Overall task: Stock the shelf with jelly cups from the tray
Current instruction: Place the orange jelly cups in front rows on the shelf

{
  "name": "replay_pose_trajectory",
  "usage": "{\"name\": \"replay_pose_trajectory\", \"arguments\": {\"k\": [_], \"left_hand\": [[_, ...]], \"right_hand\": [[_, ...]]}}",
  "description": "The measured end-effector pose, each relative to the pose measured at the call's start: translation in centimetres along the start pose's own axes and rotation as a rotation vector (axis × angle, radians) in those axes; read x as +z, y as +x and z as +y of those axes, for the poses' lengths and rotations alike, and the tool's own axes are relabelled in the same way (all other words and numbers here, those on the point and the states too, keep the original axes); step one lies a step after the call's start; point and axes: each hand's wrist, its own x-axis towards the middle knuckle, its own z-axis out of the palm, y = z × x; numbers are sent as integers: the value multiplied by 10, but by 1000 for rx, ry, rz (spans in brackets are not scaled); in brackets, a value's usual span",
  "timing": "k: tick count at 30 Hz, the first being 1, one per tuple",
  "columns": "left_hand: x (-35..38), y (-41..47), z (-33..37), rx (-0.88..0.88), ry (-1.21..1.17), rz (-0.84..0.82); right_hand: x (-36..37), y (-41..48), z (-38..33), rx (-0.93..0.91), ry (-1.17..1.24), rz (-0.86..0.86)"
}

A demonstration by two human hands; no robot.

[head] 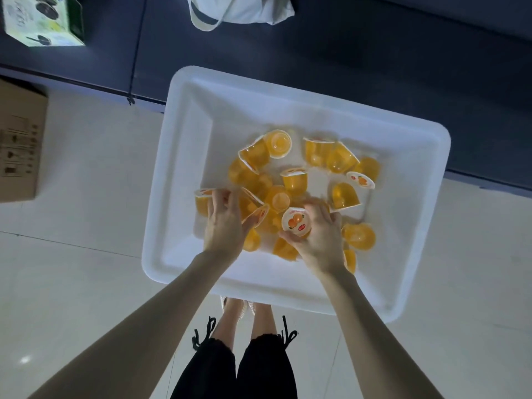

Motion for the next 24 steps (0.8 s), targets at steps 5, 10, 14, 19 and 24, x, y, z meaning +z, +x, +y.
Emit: {"name": "replay_pose_trajectory", "arguments": {"k": [5, 10, 14, 19, 24], "left_hand": [[0, 0, 0, 1, 35, -30], [-7, -3, -9, 16, -44, -69], [-26, -15, -8, -155, -236, -130], [-67, -44, 34, -251, -556, -136], [-141, -80, 99, -300, -1048, -188]], "right_hand": [[-6, -5, -3, 41, 125, 29], [-14, -19, -12, 161, 312, 78], [-29, -35, -23, 254, 605, 86], [-67, -56, -52, 375, 908, 69], [-152, -91, -101, 289, 1145, 81]]}}
